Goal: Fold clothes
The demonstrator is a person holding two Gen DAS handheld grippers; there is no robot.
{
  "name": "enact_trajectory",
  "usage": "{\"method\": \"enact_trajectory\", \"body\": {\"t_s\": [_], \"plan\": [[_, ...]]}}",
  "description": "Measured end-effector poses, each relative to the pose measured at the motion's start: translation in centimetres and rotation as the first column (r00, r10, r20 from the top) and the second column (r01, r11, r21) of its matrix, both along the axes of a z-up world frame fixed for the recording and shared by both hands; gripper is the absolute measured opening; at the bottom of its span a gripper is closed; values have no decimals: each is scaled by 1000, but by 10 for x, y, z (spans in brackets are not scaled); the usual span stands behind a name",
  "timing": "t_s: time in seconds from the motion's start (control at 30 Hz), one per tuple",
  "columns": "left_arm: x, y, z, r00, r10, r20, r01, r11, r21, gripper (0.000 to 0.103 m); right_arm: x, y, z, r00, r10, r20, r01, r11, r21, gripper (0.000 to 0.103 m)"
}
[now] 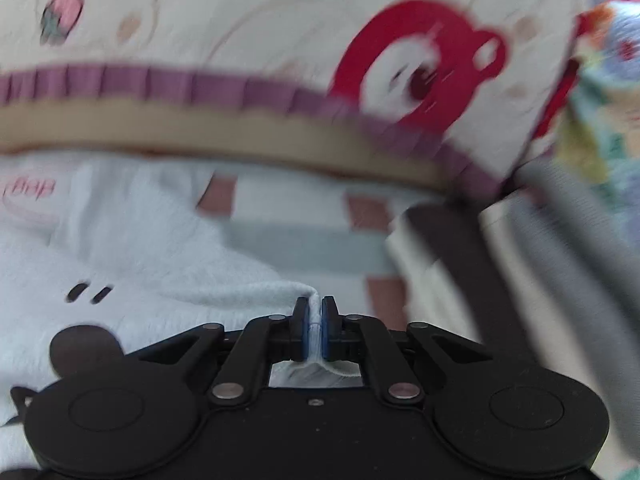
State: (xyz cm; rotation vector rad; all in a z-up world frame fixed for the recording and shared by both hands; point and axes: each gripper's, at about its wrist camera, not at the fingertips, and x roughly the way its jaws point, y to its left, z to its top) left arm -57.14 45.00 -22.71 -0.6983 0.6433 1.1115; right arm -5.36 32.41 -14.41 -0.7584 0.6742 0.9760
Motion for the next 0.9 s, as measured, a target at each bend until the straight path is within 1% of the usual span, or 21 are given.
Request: {"method": "enact_trajectory", "body": {"t_s": [0.07,0.1,0.13,0.17,0.23,0.27,0.3,0.33,0.37,0.4,0.43,0.47,0.5,0.53,0.57,0.67,0.7,0.77,0.83,0.87,0.9], "plan": [[15,10,-3,999,-52,-6,52,998,35,68,2,-1,-15,1000,-12,2,12,999,-50,7],[24,18,-6,997,-72,-11,73,996,44,69,3,-4,-17,1000,-12,0,12,998,-60,7],[34,26,-8,996,-83,-30,84,995,55,69,4,-7,-20,1000,-12,-1,12,997,-70,7],[45,35,-12,994,-93,-56,98,992,84,70,5,-9,-22,1000,-11,-3,11,997,-78,7],[65,55,-19,986,-73,-147,90,989,114,78,6,-11,-23,1000,8,-13,-9,997,-79,7],[73,65,-22,981,-54,-184,77,990,120,78,7,-11,-23,1000,18,-18,-19,997,-79,7],[79,74,-24,977,-32,-211,60,990,124,78,7,-12,-23,999,29,-23,-31,996,-78,7],[82,81,-25,980,-26,-196,49,992,115,77,8,-13,-20,998,53,-24,-54,996,-68,7],[80,88,-26,988,-29,-148,43,995,95,75,8,-15,-16,997,75,-33,-77,996,-53,7],[77,93,-27,996,-30,-83,35,997,69,66,11,-18,-13,995,86,-48,-88,996,-36,7],[72,97,-29,1000,-27,-3,27,999,38,40,13,-21,-9,993,97,-63,-98,995,-19,7],[65,99,-31,996,-19,92,19,1000,2,26,15,-23,-6,992,105,-77,-106,994,-5,7],[55,100,-35,980,-4,197,12,999,-39,12,18,-21,-6,993,90,-80,-92,996,-23,7],[46,102,-38,954,15,299,10,997,-80,6,21,-18,-8,995,62,-84,-66,997,-48,7],[40,100,-37,942,21,336,8,997,-83,2,23,-16,-9,995,41,-89,-46,997,-57,7],[27,83,-19,952,-11,305,10,1000,5,2,19,-12,-9,997,39,-68,-43,997,-62,6],[17,75,-11,942,-8,335,2,1000,17,2,17,-11,-9,998,39,-58,-43,997,-59,6],[-9,58,6,901,13,433,-26,999,24,2,17,-13,-6,998,30,-57,-32,999,-30,6],[-32,37,13,850,42,524,-42,999,-13,2,18,-18,-1,998,13,-66,-12,1000,5,6],[-39,27,14,831,56,553,-42,998,-39,2,19,-21,4,998,4,-68,-2,1000,27,6],[-42,15,14,824,63,564,-37,998,-58,2,19,-25,9,998,-4,-67,7,999,46,6]]}}
